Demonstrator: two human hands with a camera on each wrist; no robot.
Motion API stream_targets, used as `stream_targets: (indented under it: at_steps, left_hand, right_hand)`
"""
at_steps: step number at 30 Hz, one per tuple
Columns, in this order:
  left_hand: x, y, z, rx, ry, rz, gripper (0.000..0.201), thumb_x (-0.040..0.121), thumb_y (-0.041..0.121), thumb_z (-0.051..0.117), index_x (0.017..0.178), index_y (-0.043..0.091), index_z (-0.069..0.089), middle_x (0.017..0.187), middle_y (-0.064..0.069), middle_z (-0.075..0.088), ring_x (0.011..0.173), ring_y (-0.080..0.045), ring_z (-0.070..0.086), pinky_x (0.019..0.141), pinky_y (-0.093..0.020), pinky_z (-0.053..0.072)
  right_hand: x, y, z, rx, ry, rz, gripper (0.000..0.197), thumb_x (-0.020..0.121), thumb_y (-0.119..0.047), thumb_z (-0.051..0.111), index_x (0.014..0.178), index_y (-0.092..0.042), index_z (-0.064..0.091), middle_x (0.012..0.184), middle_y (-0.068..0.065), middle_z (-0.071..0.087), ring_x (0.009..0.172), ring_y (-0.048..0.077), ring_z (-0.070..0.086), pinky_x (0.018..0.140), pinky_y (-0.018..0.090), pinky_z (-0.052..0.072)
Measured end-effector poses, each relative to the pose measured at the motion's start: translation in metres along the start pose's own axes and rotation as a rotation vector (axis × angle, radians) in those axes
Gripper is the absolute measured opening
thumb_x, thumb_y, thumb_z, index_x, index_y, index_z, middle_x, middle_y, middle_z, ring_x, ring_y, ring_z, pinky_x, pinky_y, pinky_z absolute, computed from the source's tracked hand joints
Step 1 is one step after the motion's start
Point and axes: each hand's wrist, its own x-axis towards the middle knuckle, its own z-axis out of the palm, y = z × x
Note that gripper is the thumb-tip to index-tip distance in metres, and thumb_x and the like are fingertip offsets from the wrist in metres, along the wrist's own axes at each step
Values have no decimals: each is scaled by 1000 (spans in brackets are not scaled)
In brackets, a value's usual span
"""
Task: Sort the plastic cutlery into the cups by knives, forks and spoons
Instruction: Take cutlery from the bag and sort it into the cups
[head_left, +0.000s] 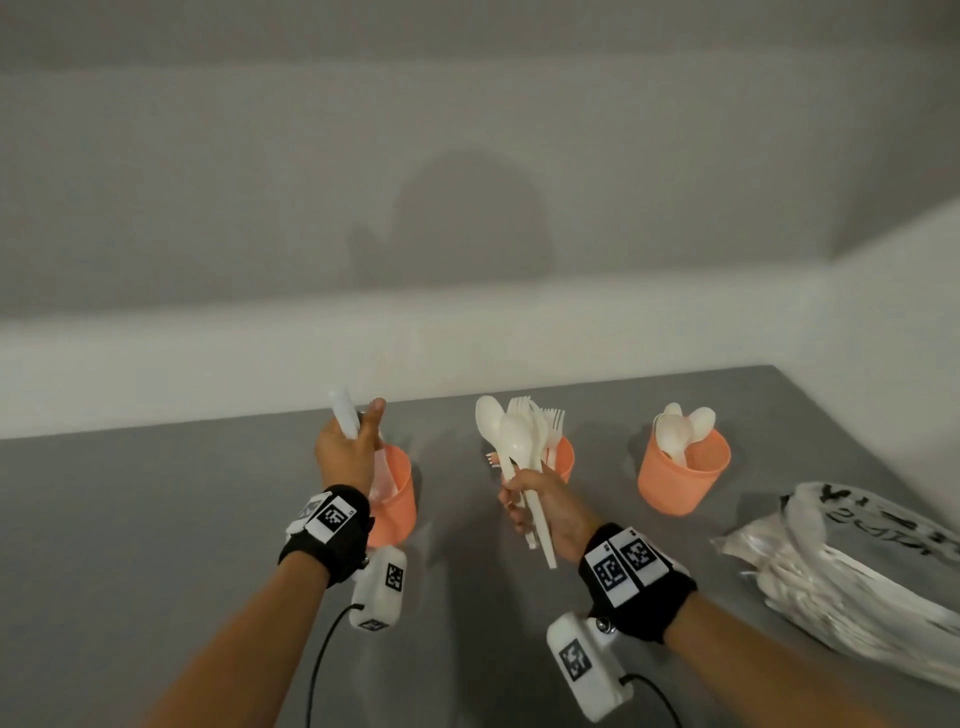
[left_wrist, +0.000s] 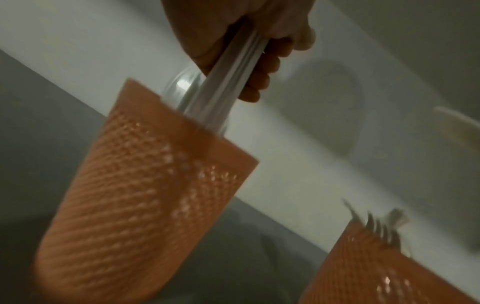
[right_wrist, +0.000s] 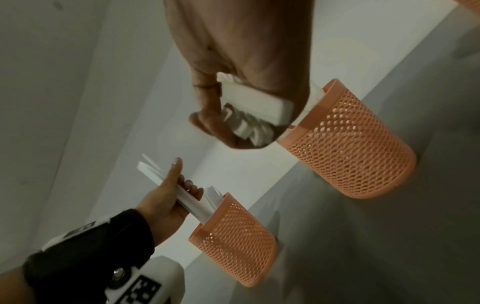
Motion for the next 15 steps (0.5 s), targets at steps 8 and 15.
stream_targets:
  at_steps: [8, 15]
  left_hand:
    - [-13, -7, 5, 175, -18, 138, 11, 82, 14, 67, 86, 10, 58, 87, -5, 59, 86, -20, 53, 81, -31, 43]
    - [-41, 34, 13, 281, 1, 510, 16, 86, 23, 56, 84, 10, 66, 88, -1, 64, 87, -14, 50, 80, -18, 36]
  right_hand:
    - [-1, 5, -4, -179, 145, -55, 27, 91, -24, 53, 68, -19, 40, 46, -7, 30, 34, 5, 22, 35, 17, 21]
    - [-10, 8, -2, -231, 225, -134, 32, 93, -24, 52, 64, -18, 39, 47, -4, 31, 34, 7, 25, 38, 17, 25]
